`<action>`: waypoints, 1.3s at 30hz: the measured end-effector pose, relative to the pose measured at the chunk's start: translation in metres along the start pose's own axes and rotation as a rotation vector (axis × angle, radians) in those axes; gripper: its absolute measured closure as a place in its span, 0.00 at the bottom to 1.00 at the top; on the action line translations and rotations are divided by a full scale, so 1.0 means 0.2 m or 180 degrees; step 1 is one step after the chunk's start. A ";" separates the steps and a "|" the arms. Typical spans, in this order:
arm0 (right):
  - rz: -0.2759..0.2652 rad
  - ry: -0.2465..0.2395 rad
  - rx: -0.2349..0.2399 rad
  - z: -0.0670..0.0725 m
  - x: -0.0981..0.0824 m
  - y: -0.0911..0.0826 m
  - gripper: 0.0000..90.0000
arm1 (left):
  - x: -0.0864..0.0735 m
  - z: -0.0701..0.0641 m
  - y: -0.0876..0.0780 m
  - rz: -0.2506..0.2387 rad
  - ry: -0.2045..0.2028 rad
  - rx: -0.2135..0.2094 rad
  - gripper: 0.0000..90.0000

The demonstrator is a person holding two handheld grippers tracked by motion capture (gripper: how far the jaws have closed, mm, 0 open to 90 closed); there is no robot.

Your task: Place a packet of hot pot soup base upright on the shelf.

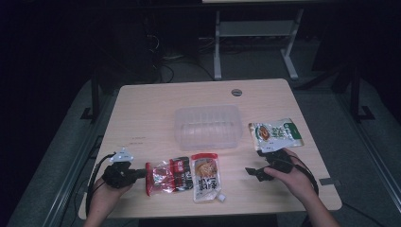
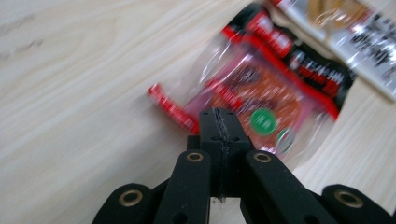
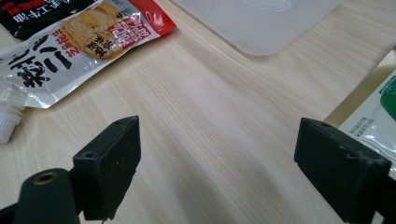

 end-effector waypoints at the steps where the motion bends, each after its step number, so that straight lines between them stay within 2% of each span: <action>1: -0.0012 0.0005 0.0019 0.01 0.01 0.00 0.16 | 0.01 -0.01 0.02 0.0037 0.0034 -0.0024 1.00; 4: -0.0018 0.0017 0.0043 0.02 0.01 0.01 0.16 | 0.01 -0.01 0.06 0.0184 0.0152 -0.0001 1.00; 7: -0.0043 -0.0008 0.0069 0.04 0.03 0.01 0.16 | -0.02 0.00 0.08 0.0293 0.0175 0.0003 1.00; 12: -0.0089 -0.0017 0.0153 0.09 0.07 0.02 0.16 | -0.05 0.01 0.08 0.0321 0.0107 -0.0006 1.00; 16: -0.0109 -0.0121 0.0245 0.15 0.11 0.04 0.16 | -0.06 0.01 0.08 0.0362 0.0097 0.0016 1.00; 17: -0.0153 -0.0126 0.0322 0.18 0.14 0.05 0.16 | -0.06 0.01 0.08 0.0375 0.0099 0.0018 1.00; 19: -0.0146 -0.0103 0.0381 0.20 0.15 0.05 0.16 | -0.07 0.02 0.08 0.0397 0.0114 0.0034 1.00; 21: -0.0146 -0.0004 0.0483 0.25 0.19 0.09 0.16 | -0.07 0.02 0.08 0.0426 0.0127 0.0031 1.00; 22: -0.0146 -0.0004 0.0483 0.25 0.19 0.09 0.16 | -0.08 0.02 0.08 0.0436 0.0116 0.0034 1.00; 23: -0.0136 -0.0005 0.0590 0.29 0.21 0.11 0.16 | -0.08 0.02 0.08 0.0429 0.0103 0.0024 1.00; 25: -0.0139 -0.0014 0.0622 0.30 0.23 0.12 0.16 | -0.08 0.02 0.08 0.0430 0.0104 0.0027 1.00; 27: -0.0173 0.0020 0.0754 0.35 0.27 0.16 0.16 | -0.08 0.02 0.08 0.0428 0.0110 0.0040 1.00; 28: -0.0173 0.0020 0.0754 0.35 0.27 0.16 0.16 | -0.08 0.02 0.08 0.0433 0.0110 0.0043 1.00; 32: -0.0153 -0.0057 0.0823 0.40 0.32 0.22 0.16 | -0.08 0.02 0.08 0.0429 0.0086 0.0048 1.00; 33: -0.0127 -0.0104 0.0870 0.44 0.34 0.25 0.16 | -0.08 0.02 0.08 0.0426 0.0079 0.0047 1.00; 38: -0.0087 -0.0116 0.0993 0.51 0.37 0.31 0.19 | -0.08 0.02 0.08 0.0402 0.0048 0.0050 1.00; 39: -0.0074 -0.0140 0.1017 0.52 0.37 0.33 0.19 | -0.08 0.02 0.08 0.0420 0.0078 0.0051 1.00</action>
Point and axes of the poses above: each handheld gripper's, and its own axes: y roughly forward along the jaws, x roughly out of its top, z roughly to its left, the point moved 5 cm from there along y, roughly forward along the jaws, and after that the axes turned 9 degrees about y, right-handed, at the moved point
